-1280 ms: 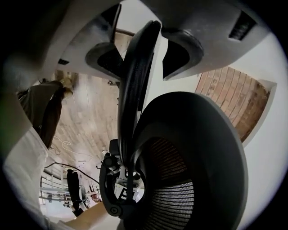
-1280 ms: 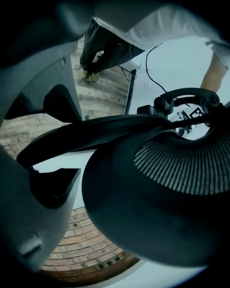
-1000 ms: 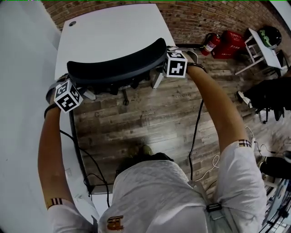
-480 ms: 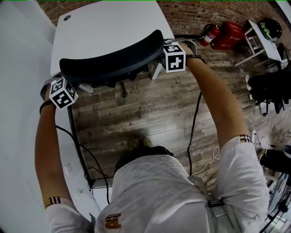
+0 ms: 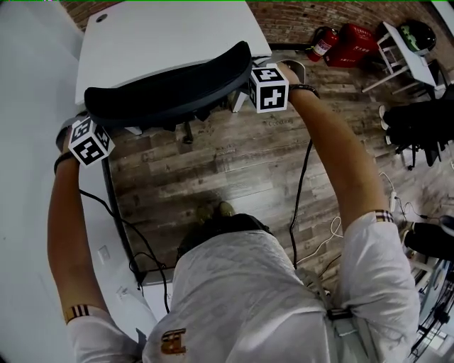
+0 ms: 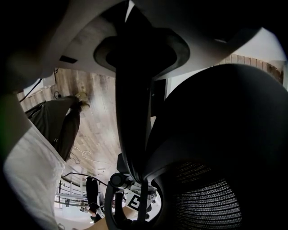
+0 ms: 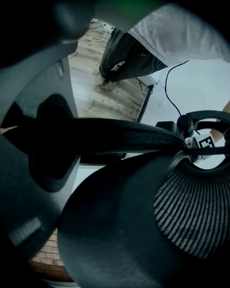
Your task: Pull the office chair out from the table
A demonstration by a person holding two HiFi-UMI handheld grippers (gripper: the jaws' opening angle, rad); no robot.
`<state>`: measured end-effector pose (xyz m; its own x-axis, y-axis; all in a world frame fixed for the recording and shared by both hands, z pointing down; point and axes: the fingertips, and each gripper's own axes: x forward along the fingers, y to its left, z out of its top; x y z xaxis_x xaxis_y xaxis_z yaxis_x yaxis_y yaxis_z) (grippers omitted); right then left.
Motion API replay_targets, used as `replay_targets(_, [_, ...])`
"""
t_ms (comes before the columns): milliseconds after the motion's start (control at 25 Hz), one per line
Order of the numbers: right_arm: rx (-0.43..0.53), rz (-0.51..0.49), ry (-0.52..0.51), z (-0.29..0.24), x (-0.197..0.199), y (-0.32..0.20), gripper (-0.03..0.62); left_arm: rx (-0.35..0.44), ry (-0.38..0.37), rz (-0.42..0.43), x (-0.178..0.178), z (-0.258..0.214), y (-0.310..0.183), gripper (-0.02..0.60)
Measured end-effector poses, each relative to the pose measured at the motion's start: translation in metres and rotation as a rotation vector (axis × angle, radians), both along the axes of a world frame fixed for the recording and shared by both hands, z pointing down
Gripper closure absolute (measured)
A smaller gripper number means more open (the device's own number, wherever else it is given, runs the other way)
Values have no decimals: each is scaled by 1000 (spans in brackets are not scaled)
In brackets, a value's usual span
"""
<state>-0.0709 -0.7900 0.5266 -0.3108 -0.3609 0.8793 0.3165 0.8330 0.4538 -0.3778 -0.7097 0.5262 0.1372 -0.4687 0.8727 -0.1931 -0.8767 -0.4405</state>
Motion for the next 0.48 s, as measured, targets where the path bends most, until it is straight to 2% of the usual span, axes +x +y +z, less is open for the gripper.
replay_targets(480, [42, 28, 2, -8, 27, 71, 477, -19, 10, 13, 23, 7, 80, 486])
